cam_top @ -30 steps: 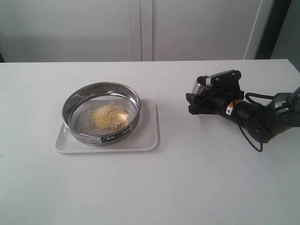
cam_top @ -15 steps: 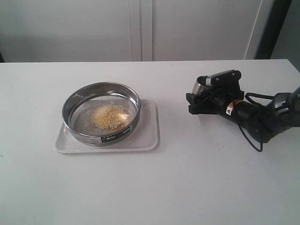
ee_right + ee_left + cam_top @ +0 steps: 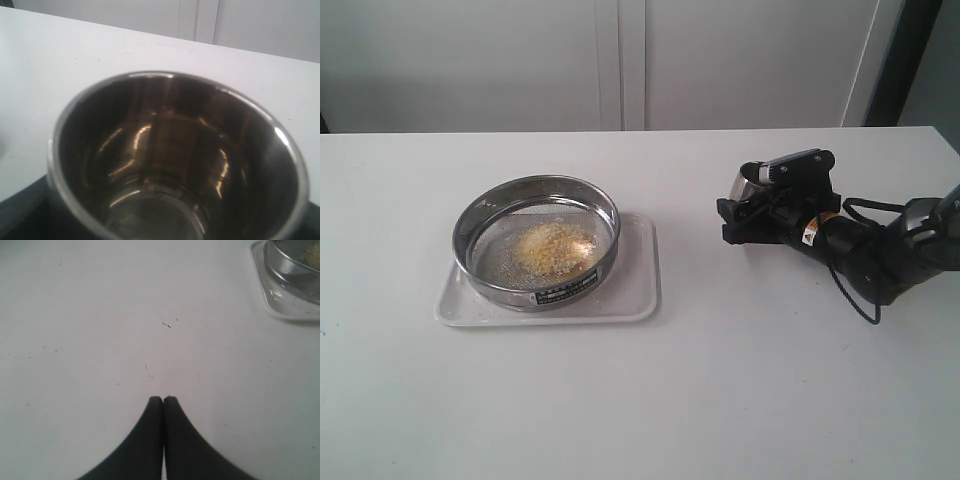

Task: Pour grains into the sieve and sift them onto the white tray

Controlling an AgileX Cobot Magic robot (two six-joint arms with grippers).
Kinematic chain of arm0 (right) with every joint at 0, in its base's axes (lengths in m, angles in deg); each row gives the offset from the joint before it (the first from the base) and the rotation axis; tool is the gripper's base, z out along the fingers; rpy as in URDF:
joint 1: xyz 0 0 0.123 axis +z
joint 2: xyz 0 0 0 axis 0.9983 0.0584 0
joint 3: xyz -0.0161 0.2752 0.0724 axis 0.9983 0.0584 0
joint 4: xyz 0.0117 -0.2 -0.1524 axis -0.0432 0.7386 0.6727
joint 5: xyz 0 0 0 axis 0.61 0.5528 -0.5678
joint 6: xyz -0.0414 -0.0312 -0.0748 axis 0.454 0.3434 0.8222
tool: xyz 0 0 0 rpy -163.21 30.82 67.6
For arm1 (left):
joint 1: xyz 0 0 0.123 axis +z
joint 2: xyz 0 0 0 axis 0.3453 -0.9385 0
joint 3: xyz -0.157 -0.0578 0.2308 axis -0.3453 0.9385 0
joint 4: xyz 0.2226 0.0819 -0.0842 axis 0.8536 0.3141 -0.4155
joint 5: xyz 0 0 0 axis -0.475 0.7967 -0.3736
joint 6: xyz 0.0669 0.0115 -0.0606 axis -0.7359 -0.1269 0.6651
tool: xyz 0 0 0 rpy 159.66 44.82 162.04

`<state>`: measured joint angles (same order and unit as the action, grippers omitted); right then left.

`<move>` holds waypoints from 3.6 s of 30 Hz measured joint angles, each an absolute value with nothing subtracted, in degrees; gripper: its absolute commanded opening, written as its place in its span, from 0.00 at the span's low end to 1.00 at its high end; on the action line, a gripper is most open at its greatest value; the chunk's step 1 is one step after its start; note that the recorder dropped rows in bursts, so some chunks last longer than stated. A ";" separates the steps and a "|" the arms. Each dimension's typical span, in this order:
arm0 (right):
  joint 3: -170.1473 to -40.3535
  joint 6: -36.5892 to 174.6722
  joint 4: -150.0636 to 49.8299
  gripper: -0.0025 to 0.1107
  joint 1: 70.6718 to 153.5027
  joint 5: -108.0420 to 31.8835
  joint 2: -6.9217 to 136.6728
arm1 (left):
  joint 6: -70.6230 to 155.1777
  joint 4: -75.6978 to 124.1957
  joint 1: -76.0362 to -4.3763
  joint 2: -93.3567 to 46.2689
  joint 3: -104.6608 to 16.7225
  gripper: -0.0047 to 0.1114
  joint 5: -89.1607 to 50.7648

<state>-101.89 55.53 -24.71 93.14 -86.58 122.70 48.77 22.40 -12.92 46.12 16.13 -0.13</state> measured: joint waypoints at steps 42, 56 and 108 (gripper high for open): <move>-102.56 58.73 -24.71 0.02 93.10 -89.42 126.28 | 48.77 22.40 -12.92 46.12 16.13 0.04 -0.13; -102.56 58.73 -24.71 0.02 93.10 -90.06 126.47 | 48.77 22.40 -12.92 46.12 16.13 0.04 -0.13; -102.56 58.79 -23.96 0.86 93.01 -88.83 126.88 | 48.77 22.40 -12.92 46.12 16.13 0.04 -0.13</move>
